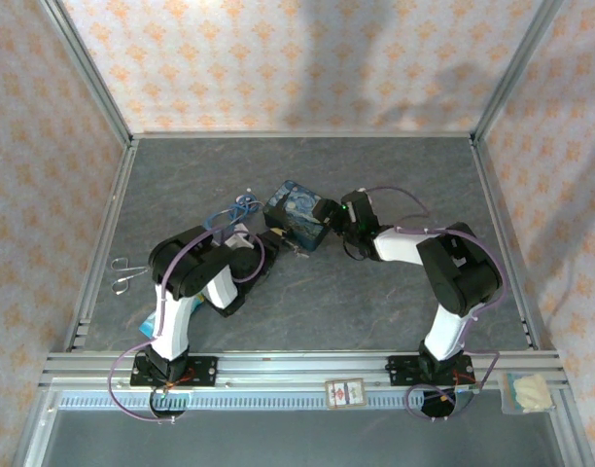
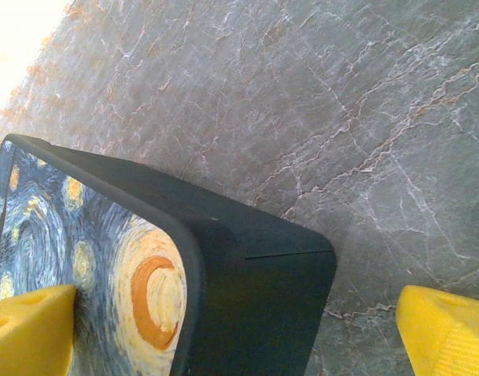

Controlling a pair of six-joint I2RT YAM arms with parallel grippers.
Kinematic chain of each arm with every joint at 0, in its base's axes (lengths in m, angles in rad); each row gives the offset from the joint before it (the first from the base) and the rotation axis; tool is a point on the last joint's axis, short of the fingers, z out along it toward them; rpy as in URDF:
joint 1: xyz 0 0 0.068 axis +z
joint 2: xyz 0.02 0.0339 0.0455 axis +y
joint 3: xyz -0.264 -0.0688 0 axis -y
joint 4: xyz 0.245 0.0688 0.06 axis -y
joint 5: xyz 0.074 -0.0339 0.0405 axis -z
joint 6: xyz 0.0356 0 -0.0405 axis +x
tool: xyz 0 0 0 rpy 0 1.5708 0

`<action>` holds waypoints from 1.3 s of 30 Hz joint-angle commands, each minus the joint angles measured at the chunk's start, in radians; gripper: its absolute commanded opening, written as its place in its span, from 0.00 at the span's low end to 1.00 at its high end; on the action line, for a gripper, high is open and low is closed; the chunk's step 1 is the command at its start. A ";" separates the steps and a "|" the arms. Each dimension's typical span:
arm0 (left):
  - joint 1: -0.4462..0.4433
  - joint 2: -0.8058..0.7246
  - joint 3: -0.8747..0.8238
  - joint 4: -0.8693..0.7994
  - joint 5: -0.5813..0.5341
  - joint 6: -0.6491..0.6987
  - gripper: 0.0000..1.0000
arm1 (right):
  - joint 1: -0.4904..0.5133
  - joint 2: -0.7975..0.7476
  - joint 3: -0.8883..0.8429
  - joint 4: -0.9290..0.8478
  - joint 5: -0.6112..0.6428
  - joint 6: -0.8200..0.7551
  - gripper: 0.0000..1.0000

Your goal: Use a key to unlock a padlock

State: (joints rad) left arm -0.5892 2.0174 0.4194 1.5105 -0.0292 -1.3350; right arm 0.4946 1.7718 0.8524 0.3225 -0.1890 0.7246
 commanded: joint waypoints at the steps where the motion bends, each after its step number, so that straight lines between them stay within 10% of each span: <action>1: 0.005 -0.130 -0.019 -0.138 -0.100 0.143 0.00 | -0.046 0.049 -0.044 -0.186 0.164 -0.019 1.00; 23: -0.006 -0.235 -0.008 -0.234 0.029 0.147 0.00 | -0.097 -0.005 -0.004 -0.235 0.185 -0.145 1.00; 39: -0.061 -0.521 0.217 -1.212 0.233 0.505 0.00 | -0.128 -0.360 0.021 -0.343 0.308 -0.399 1.00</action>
State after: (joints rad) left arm -0.6384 1.5089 0.5842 0.5617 0.1623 -0.9436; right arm 0.3771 1.4582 0.8719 0.0368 0.0330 0.3859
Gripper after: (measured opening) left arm 0.044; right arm 0.998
